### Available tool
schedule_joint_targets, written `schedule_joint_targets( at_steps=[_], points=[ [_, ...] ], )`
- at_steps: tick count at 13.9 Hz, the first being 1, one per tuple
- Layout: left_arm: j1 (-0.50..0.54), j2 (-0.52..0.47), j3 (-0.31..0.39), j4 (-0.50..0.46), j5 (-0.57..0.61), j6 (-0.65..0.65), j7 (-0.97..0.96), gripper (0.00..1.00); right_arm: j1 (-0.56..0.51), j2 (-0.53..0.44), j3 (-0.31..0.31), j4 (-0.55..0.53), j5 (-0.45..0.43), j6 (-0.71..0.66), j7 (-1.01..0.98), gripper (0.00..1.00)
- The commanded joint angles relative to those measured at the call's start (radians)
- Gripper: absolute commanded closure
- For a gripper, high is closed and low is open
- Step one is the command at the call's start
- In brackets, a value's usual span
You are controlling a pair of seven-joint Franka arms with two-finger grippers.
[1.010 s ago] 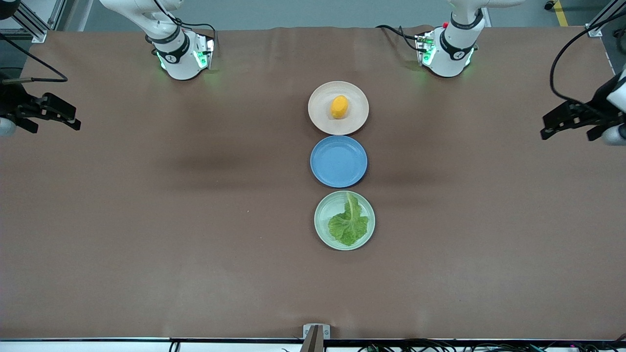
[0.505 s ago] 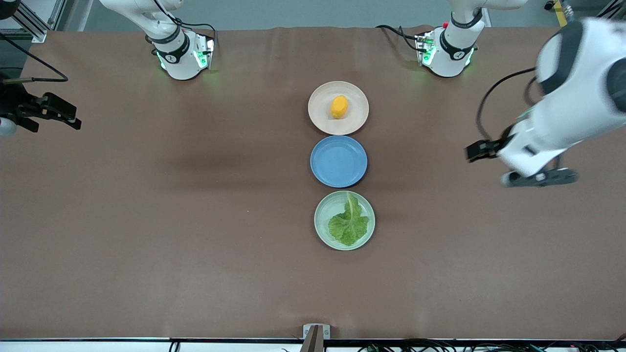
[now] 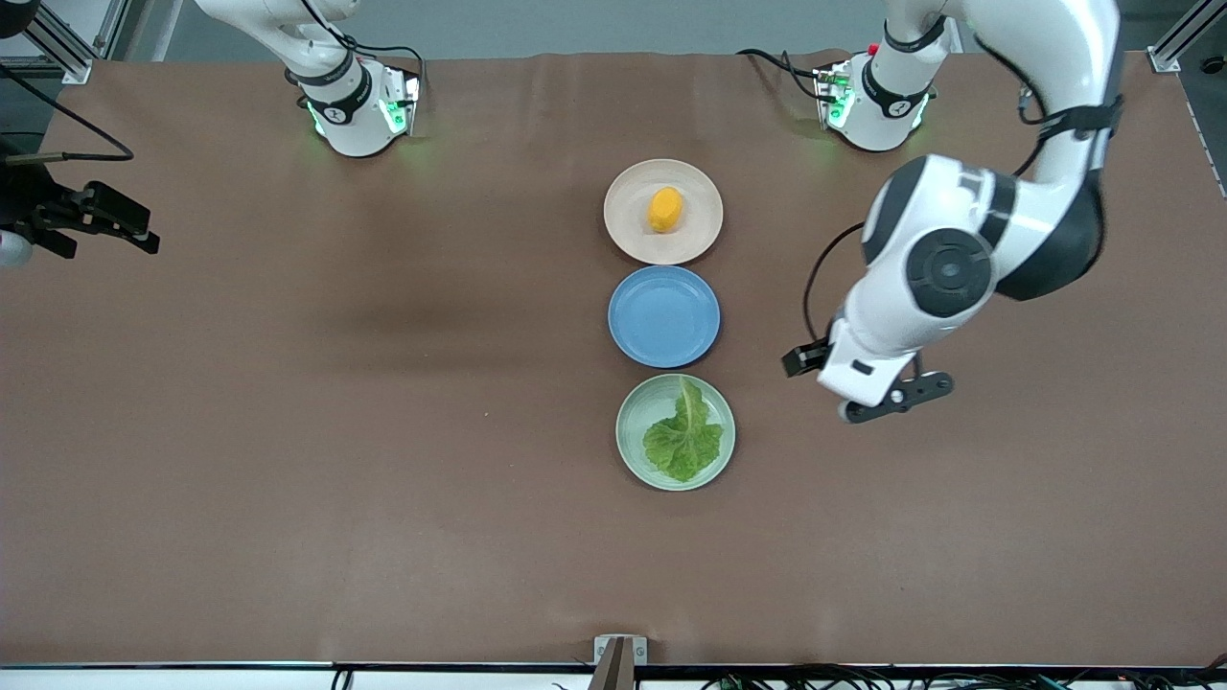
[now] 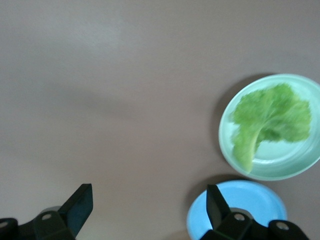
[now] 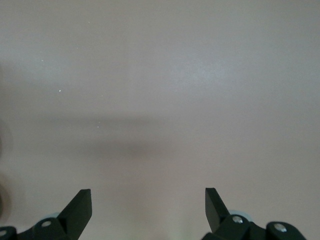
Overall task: Pick lemon and lettuce from plates
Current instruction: 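Move the left gripper over the lettuce leaf on the green plate, then lower the left gripper onto the lettuce while the right gripper reaches out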
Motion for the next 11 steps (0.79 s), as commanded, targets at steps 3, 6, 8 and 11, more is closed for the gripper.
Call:
schedule_joint_targets(
  at_steps=[3, 6, 8, 11],
  points=[
    [-0.091, 0.136, 0.006, 0.058, -0.010, 0.142, -0.388, 0.00, 0.008, -0.027, -0.001, -0.009, -0.003, 0.003, 0.011, 0.00],
    [-0.122, 0.241, 0.005, 0.142, -0.019, 0.240, -0.682, 0.00, 0.002, -0.011, -0.004, 0.005, -0.003, 0.003, 0.016, 0.00],
    [-0.139, 0.297, 0.005, 0.162, -0.019, 0.344, -0.844, 0.00, 0.000, -0.005, -0.006, 0.007, -0.003, 0.003, 0.008, 0.00],
    [-0.151, 0.365, 0.003, 0.162, -0.019, 0.536, -1.026, 0.00, 0.000, -0.002, -0.007, 0.011, -0.003, 0.005, 0.005, 0.00]
  ],
)
